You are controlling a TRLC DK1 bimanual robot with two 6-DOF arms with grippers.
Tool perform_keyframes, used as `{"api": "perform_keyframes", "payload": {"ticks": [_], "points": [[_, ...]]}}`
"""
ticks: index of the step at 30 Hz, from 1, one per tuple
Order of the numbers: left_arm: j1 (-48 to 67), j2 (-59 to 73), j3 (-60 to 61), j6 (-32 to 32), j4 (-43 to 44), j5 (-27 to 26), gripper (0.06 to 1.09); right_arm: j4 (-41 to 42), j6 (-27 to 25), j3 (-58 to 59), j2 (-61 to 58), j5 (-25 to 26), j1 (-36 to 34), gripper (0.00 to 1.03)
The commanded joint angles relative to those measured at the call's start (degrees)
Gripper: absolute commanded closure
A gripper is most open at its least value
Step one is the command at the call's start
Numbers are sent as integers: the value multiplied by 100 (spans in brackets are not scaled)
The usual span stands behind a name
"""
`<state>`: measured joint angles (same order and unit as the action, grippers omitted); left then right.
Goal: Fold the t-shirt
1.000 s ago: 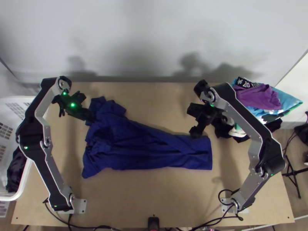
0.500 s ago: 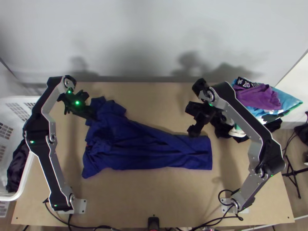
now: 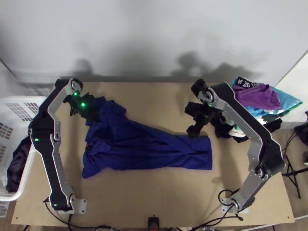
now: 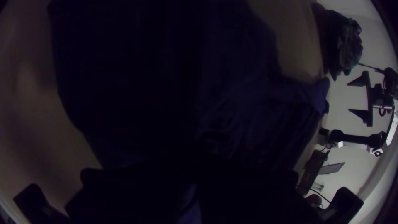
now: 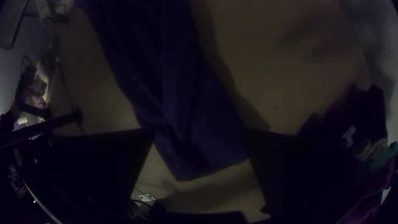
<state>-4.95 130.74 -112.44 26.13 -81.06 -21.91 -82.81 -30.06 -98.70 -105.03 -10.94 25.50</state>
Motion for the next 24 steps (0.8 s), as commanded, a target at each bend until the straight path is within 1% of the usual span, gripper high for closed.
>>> {"api": "perform_keyframes", "payload": {"ticks": [1, 2, 3, 5, 8, 11, 16, 18, 24], "points": [[-59, -198, 3, 50, 152, -595, 101, 45, 53, 43, -8, -5, -10, 7], [-120, -330, -23, 50, 222, -920, 105, 72, 62, 70, -8, -5, -1, 7], [-173, -461, -32, 50, 292, -1157, 105, 98, 97, 114, -8, -5, 8, 7], [-217, -708, 3, 85, 336, -1412, 105, 186, 141, 237, -26, -5, 43, 7], [-217, -1173, 363, 551, 310, -1474, 105, 221, 168, 325, -35, -5, 43, 7], [-155, -1481, 583, 1114, -147, -1518, 105, 230, 159, 351, -44, 4, -36, 7], [100, -2492, 1664, 2098, -191, -1527, 105, 247, 141, 360, -87, 4, -177, 7], [161, -2720, 1945, 2300, -200, -1527, 104, 274, 124, 395, -114, 4, -177, 7], [240, -2861, 2332, 2476, -226, -1421, 105, 309, 132, 386, -316, 4, -89, 7]]}}
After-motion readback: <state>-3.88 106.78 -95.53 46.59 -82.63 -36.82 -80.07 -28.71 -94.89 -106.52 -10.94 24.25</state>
